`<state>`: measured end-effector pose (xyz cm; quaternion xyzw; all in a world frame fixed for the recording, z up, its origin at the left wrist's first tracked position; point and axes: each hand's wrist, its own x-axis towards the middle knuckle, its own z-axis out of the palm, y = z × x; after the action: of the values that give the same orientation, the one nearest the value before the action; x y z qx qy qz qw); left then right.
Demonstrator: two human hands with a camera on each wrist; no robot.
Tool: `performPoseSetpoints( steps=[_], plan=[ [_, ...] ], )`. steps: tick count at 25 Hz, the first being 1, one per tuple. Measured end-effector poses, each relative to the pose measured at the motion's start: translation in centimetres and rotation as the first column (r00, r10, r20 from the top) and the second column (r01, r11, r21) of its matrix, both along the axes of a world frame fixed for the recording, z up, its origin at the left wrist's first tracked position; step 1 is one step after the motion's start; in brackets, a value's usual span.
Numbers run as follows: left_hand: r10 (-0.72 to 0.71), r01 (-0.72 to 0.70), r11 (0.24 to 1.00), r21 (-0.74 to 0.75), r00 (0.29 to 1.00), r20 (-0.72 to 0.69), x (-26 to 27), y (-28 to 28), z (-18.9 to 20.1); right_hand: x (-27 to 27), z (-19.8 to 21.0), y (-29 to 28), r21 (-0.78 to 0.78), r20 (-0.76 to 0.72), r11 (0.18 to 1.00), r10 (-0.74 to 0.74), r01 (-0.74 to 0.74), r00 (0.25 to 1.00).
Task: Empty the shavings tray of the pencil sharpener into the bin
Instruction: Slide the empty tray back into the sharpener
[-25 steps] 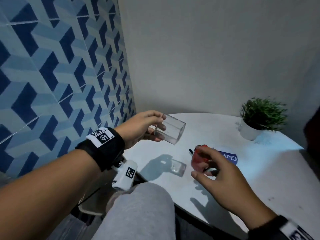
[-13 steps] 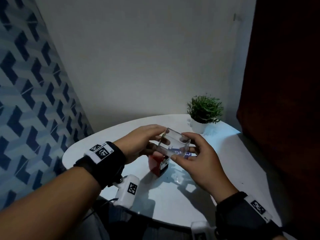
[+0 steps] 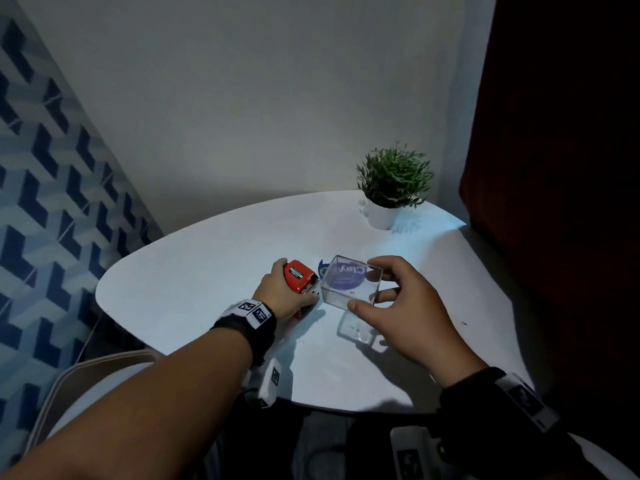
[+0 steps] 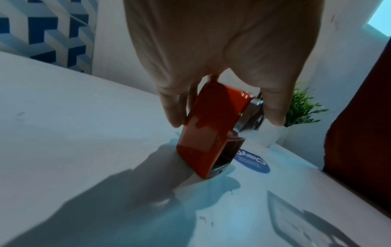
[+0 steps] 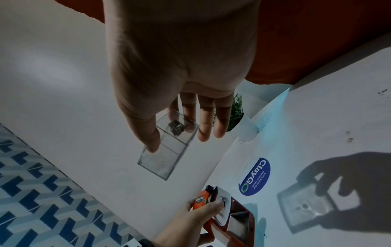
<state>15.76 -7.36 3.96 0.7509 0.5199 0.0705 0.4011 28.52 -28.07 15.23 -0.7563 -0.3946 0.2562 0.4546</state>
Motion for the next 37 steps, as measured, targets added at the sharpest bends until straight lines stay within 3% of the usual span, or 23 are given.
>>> performPoseSetpoints(
  steps=[4, 7, 13, 17, 21, 25, 37],
  plan=[
    [0.024, -0.024, 1.0, 0.005, 0.999, 0.033, 0.3, 0.1, -1.0, 0.5, -0.9, 0.2, -0.028, 0.003, 0.999, -0.031, 0.031, 1.0],
    [0.095, -0.089, 0.995, -0.049, 0.986, 0.134, -0.1, 0.5, -0.6, 0.5, -1.2, 0.3, -0.045, -0.002, 0.999, -0.029, 0.029, 1.0],
    [0.274, -0.129, 0.942, -0.311, 0.829, 0.488, -1.4, 0.7, 5.2, 0.3, -1.4, 0.8, -0.057, 0.006, 0.998, -0.039, 0.039, 0.999],
    [0.249, -0.077, 0.949, -0.306, 0.778, 0.576, -3.4, -0.6, 8.9, -0.9, -1.2, 1.7, 0.005, -0.06, 0.997, -0.077, 0.077, 0.995],
    [0.254, -0.113, 0.958, -0.264, 0.762, 0.596, -4.9, -2.2, 11.1, -3.0, -0.5, 2.4, 0.122, -0.1, 0.986, -0.098, 0.11, 0.99],
    [0.258, -0.148, 0.963, -0.225, 0.755, 0.603, -6.8, -3.2, 11.8, -5.4, -0.5, 2.6, 0.124, -0.047, 0.988, -0.085, 0.091, 0.995],
    [0.148, -0.152, 0.988, -0.031, 0.868, 0.474, -6.6, -2.9, 10.0, -5.9, -0.6, 3.0, 0.049, 0.062, 0.996, -0.073, 0.07, 0.995]
  ],
)
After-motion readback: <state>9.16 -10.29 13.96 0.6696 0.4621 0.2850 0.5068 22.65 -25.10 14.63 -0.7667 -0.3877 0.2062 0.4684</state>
